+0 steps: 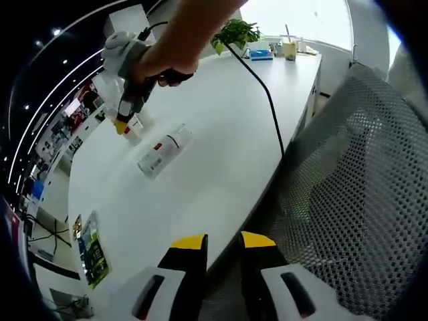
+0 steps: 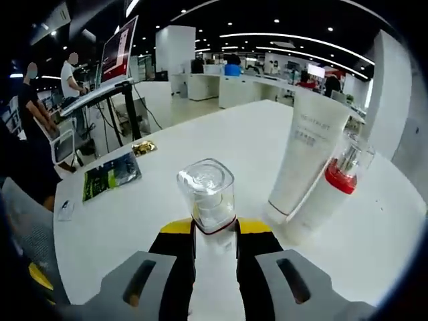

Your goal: Arrange the skincare products in the storage area until every visible bottle or jar stands upright without overlapping.

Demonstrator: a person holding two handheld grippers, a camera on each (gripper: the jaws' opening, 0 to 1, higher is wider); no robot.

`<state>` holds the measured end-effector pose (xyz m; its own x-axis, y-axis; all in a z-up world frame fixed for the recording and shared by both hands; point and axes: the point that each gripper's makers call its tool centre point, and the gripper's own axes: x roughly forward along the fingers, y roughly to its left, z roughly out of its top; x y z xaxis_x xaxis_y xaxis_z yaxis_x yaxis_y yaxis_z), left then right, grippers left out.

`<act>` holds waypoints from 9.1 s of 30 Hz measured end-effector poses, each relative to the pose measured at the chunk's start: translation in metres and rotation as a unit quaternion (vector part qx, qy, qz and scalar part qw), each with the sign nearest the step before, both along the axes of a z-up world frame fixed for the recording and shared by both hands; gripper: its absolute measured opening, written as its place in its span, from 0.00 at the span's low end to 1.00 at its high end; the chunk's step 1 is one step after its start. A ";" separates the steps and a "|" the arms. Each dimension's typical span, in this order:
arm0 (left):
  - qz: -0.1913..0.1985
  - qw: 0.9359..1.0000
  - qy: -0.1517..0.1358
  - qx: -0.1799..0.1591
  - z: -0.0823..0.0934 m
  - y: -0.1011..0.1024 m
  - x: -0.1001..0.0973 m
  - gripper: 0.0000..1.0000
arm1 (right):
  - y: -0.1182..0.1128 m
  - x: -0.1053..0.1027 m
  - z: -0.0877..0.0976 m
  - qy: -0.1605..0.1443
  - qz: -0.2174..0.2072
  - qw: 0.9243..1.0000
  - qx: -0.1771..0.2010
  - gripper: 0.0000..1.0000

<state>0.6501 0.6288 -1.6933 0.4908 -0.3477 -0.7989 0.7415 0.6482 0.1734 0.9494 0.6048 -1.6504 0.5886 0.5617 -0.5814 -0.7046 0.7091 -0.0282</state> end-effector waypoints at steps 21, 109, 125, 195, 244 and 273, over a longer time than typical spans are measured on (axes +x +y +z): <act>-0.001 1.000 -0.006 -0.003 0.001 -0.001 0.001 0.17 | -0.010 0.018 -0.009 -0.008 -0.021 1.000 -0.006 0.20; 0.002 1.000 -0.012 -0.009 0.006 0.000 0.005 0.15 | -0.046 0.040 -0.026 0.024 -0.079 0.995 0.052 0.16; 0.004 1.000 -0.020 -0.003 0.006 0.002 0.006 0.15 | -0.035 0.047 -0.013 0.021 -0.073 0.996 0.053 0.08; -0.001 0.999 -0.037 0.004 0.010 0.002 0.005 0.15 | -0.054 -0.123 -0.072 0.151 0.111 0.970 -0.155 0.26; 0.125 0.945 0.137 -0.269 0.043 -0.020 0.007 0.15 | -0.015 -0.219 0.016 0.045 0.134 0.988 -0.055 0.16; 0.271 0.669 0.237 -0.651 0.128 0.036 0.057 0.18 | -0.021 -0.228 0.087 0.051 0.237 0.970 -0.034 0.16</act>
